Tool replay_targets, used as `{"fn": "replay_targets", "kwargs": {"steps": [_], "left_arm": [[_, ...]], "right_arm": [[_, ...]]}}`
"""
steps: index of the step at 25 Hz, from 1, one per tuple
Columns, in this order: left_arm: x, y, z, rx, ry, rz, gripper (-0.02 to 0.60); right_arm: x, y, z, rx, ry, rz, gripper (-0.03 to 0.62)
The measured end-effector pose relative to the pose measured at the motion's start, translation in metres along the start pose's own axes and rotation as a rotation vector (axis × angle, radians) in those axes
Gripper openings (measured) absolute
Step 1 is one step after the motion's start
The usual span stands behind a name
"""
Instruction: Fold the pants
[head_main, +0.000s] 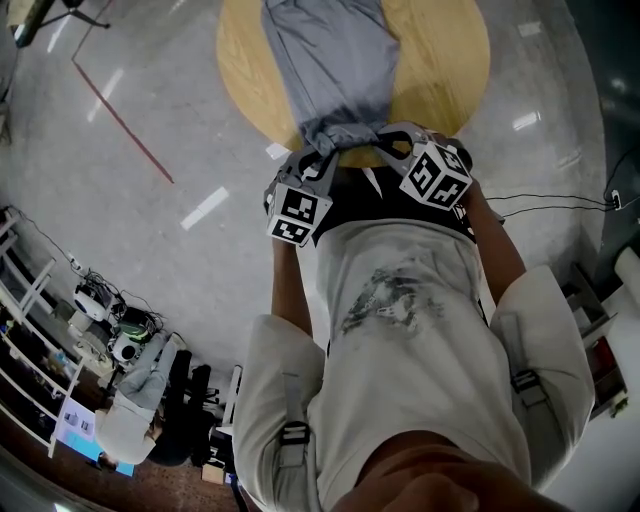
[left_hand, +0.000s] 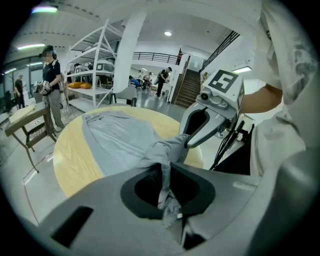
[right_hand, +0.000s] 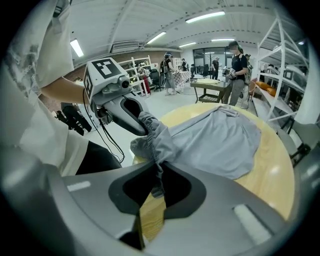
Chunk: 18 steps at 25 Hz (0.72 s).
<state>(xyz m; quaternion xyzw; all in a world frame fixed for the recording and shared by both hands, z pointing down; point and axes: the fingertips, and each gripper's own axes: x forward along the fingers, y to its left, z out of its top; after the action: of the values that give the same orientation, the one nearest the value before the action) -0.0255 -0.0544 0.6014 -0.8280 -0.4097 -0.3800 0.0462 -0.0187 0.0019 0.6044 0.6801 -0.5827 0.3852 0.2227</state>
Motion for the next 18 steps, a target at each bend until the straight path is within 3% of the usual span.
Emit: {"fn": "replay_targets", "kwargs": {"steps": [18], "left_arm": [[0.019, 0.063, 0.052, -0.016, -0.047, 0.06, 0.032]], "right_arm": [[-0.001, -0.078, 0.036, -0.041, -0.021, -0.013, 0.048]]}}
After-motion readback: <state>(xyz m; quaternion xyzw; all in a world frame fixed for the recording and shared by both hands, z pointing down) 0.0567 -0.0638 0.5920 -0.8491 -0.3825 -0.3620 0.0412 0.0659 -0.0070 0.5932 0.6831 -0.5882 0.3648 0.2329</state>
